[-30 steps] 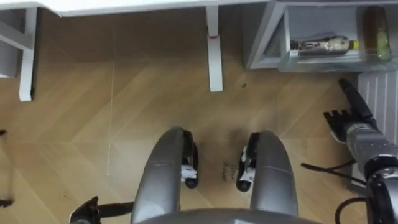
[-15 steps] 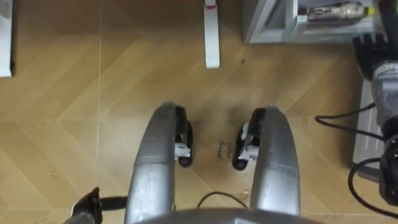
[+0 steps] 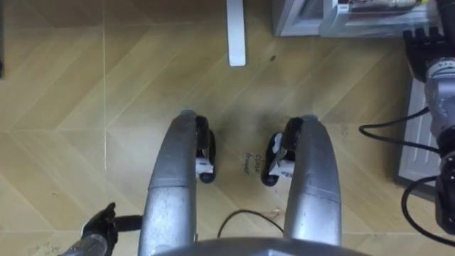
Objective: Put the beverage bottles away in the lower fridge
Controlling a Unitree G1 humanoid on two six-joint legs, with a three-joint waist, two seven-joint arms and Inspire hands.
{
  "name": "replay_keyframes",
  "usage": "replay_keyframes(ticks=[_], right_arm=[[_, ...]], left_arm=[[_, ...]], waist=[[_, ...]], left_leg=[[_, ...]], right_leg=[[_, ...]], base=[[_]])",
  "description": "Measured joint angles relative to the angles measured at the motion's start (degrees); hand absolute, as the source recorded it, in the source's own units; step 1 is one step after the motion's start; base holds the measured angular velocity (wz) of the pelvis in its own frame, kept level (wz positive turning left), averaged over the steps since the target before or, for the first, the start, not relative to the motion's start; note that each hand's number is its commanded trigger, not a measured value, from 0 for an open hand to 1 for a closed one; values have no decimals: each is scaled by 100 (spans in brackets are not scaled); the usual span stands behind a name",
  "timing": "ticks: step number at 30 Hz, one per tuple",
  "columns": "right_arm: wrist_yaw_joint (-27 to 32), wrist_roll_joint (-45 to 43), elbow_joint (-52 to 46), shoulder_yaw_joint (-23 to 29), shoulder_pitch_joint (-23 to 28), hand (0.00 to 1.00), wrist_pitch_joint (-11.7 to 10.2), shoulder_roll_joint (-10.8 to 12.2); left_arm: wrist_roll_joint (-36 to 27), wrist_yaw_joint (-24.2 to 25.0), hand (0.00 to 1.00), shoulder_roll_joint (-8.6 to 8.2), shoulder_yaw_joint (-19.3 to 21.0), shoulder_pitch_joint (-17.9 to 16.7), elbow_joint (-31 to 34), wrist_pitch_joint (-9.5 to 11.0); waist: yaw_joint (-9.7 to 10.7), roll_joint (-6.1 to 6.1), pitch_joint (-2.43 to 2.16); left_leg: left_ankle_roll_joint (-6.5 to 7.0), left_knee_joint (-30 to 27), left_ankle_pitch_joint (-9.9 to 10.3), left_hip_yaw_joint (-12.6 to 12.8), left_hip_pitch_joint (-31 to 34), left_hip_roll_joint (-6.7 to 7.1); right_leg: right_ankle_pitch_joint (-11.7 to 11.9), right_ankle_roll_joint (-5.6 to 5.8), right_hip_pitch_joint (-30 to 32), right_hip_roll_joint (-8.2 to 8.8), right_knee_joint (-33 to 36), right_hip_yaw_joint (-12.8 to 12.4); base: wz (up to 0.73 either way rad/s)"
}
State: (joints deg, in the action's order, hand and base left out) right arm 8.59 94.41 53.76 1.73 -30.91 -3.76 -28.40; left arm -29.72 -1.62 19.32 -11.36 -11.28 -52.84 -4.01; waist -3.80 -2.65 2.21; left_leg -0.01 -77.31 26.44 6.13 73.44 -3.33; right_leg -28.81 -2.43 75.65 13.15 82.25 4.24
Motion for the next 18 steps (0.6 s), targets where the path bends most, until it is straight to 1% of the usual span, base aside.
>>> replay_keyframes(ticks=[2,4,5,6,8,9,10,11,12,13,14,15,16,17,18], right_arm=[[87,10,-12,-44,0,0,-71,-4],[399,44,-166,-50,0,0,-174,-7],[461,44,-179,-50,0,0,-199,-7],[565,49,-202,-50,0,0,-246,-6],[699,87,-243,-48,-1,0,-294,-16],[762,92,-244,-57,-1,0,-334,-14],[813,93,-244,-58,-1,0,-388,-14],[843,93,-251,-58,-1,0,-407,-13],[959,109,-255,-53,0,0,-482,-10],[1025,112,-284,-48,-2,0,-565,-12],[1041,114,-310,-45,-3,0,-588,-19],[1068,115,-333,-48,-4,0,-660,-19],[1078,126,-333,-48,-3,0,-717,-20],[1079,127,-339,-51,-3,0,-738,-22],[1080,127,-339,-54,-3,0,-760,-21]], left_arm=[[5,0,0,34,10,-49,7,34],[3,-1,0,54,52,-184,73,38],[3,-2,0,54,74,-234,130,35],[7,-3,0,61,108,-330,224,30],[8,11,0,65,112,-404,233,30],[7,13,0,82,113,-428,232,30],[3,31,0,86,111,-491,228,37],[4,44,0,92,111,-524,226,40],[2,60,0,122,109,-594,224,56],[2,64,0,159,110,-682,224,70],[2,65,0,173,110,-723,224,71],[-3,66,0,197,110,-817,219,73],[-3,78,0,229,110,-924,219,76],[0,85,0,241,117,-973,214,78],[2,96,0,267,171,-1053,209,79]], waist=[[-48,1,-1],[-94,3,-1],[-110,3,-2],[-151,3,-2],[-228,20,-11],[-324,19,-11],[-375,20,-11],[-384,19,-10],[-430,19,-11],[-458,19,-11],[-476,19,-11],[-514,29,-14],[-572,34,-17],[-605,36,-17],[-637,53,-19]], left_leg=[[-30,48,-17,-27,-7,16],[-83,155,-49,-16,-45,19],[-107,190,-63,-17,-57,19],[-146,280,-99,-26,-87,11],[-189,446,-178,-79,-124,9],[-218,561,-249,-105,-172,22],[-228,690,-338,-146,-230,64],[-223,753,-388,-177,-260,109],[-256,872,-462,-213,-307,107],[-261,973,-530,-244,-339,105],[-266,1014,-560,-262,-354,100],[-317,1073,-619,-314,-388,101],[-338,1090,-631,-360,-436,98],[-351,1090,-634,-394,-460,99],[-410,1105,-629,-470,-509,105]], right_leg=[[0,-15,-29,56,-47,72],[-9,-35,-77,213,-102,175],[-6,-43,-96,258,-129,215],[-3,-47,-144,304,-209,290],[5,-64,-221,313,-358,391],[24,-100,-293,344,-463,483],[38,-127,-387,454,-536,610],[42,-136,-429,514,-573,667],[72,-201,-527,569,-655,784],[73,-251,-589,599,-713,866],[75,-294,-616,600,-740,903],[68,-352,-690,633,-780,1002],[41,-406,-771,682,-782,1107],[22,-441,-820,693,-779,1156],[-26,-511,-934,734,-779,1279]], base=[[4],[10],[9],[8],[5],[10],[17],[31],[35],[31],[26],[17],[13],[12],[21]])
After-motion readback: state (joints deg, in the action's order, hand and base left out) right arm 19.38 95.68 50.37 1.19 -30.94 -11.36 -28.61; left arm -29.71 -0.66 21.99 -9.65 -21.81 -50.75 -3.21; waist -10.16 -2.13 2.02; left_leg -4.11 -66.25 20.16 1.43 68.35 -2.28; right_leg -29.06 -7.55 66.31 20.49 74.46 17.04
